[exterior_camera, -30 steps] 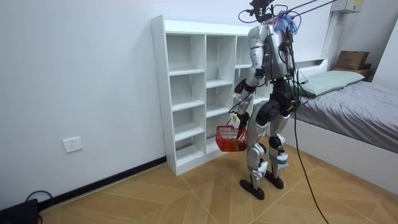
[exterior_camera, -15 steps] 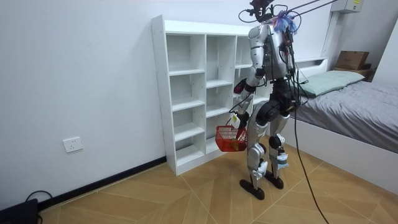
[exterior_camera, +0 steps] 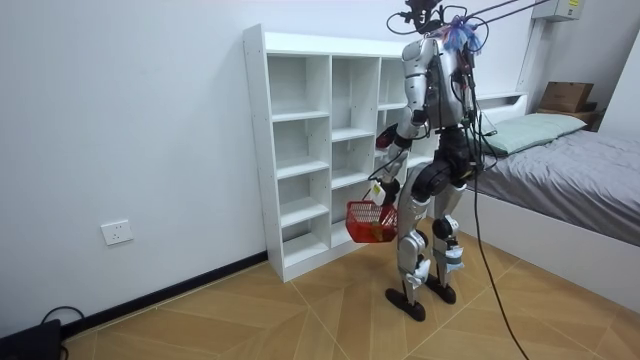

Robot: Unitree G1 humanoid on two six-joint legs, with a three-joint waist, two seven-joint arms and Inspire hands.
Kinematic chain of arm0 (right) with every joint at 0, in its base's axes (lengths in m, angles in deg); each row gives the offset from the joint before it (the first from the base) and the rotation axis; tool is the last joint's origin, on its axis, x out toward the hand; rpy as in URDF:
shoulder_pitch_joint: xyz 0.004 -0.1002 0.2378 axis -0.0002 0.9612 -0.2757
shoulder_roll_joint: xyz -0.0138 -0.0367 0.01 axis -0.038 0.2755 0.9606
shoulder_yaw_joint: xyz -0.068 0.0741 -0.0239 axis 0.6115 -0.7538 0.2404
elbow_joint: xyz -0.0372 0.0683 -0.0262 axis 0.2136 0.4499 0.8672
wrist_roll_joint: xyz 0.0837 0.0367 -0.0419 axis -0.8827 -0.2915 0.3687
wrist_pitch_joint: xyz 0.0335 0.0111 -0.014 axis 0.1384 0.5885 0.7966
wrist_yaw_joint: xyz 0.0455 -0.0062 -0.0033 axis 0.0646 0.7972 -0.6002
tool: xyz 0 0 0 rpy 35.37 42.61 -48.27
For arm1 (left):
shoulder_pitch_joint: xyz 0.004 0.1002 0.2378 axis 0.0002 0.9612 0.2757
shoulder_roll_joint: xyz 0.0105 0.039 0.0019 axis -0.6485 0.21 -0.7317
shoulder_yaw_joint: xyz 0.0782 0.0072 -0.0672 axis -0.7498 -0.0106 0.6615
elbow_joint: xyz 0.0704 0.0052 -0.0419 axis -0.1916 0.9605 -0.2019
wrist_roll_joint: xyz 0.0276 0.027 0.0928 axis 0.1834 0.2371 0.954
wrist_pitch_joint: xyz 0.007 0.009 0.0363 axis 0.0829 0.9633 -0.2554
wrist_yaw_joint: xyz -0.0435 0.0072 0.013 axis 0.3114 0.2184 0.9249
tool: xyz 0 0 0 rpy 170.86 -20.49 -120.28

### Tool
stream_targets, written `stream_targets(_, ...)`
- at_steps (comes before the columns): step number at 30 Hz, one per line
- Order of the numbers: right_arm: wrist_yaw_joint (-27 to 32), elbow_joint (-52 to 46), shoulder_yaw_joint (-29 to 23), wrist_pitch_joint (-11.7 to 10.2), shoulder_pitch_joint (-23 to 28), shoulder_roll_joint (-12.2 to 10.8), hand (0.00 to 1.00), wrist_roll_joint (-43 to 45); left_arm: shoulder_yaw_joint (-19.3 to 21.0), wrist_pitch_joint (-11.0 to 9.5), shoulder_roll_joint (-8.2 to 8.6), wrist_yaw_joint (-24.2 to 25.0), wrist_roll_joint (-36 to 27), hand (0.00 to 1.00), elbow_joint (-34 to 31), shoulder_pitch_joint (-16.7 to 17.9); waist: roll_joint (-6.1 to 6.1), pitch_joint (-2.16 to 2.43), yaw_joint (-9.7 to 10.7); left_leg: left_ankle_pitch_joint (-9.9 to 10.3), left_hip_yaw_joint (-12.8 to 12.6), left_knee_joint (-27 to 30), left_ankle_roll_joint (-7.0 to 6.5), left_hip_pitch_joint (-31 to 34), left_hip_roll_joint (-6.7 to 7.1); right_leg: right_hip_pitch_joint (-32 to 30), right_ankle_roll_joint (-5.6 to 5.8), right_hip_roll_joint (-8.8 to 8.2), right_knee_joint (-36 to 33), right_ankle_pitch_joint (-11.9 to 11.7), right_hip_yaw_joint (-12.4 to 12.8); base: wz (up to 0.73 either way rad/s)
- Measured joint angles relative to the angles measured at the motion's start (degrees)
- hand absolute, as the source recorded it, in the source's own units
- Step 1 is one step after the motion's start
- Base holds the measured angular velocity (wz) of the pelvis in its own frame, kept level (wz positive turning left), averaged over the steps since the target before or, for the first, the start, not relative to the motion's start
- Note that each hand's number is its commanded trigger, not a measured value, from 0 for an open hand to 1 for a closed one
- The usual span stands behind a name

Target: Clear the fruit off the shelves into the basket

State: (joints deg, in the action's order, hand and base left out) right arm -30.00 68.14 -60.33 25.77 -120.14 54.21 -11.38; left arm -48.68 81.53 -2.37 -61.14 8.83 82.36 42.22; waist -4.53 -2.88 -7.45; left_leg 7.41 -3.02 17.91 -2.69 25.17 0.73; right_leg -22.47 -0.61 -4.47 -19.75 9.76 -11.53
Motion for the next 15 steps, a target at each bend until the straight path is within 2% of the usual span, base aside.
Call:
stream_targets(3,-0.8,-2.4,0.0,-0.1,1.0,0.0,1.00,0.0,0.1,0.0,0.01,0.0,-0.1,1.00,0.0,0.0,0.06,-0.04,0.3,0.0,0.0,-0.2,0.00,-0.7,0.02,0.7,0.00,-0.02,0.1,0.0,0.0,0.00)
stream_targets(9,-1.9,-10.0,1.2,-1.5,6.8,-1.0,1.00,4.3,2.9,-0.8,-0.03,-0.1,-0.1,1.00,0.0,-0.5,0.26,-0.10,0.9,0.0,0.2,-0.1,0.03,-1.6,-0.04,2.0,0.00,0.07,0.6,0.0,-0.4,0.01)
stream_targets(15,-4.2,-10.7,1.6,-1.5,10.4,-2.7,1.00,3.4,4.2,-1.7,0.06,-0.8,-1.2,1.00,-0.2,-0.6,1.40,0.03,1.9,0.2,0.8,-0.1,0.04,-3.9,0.00,4.8,-0.09,0.09,1.3,-0.1,-1.3,0.05)
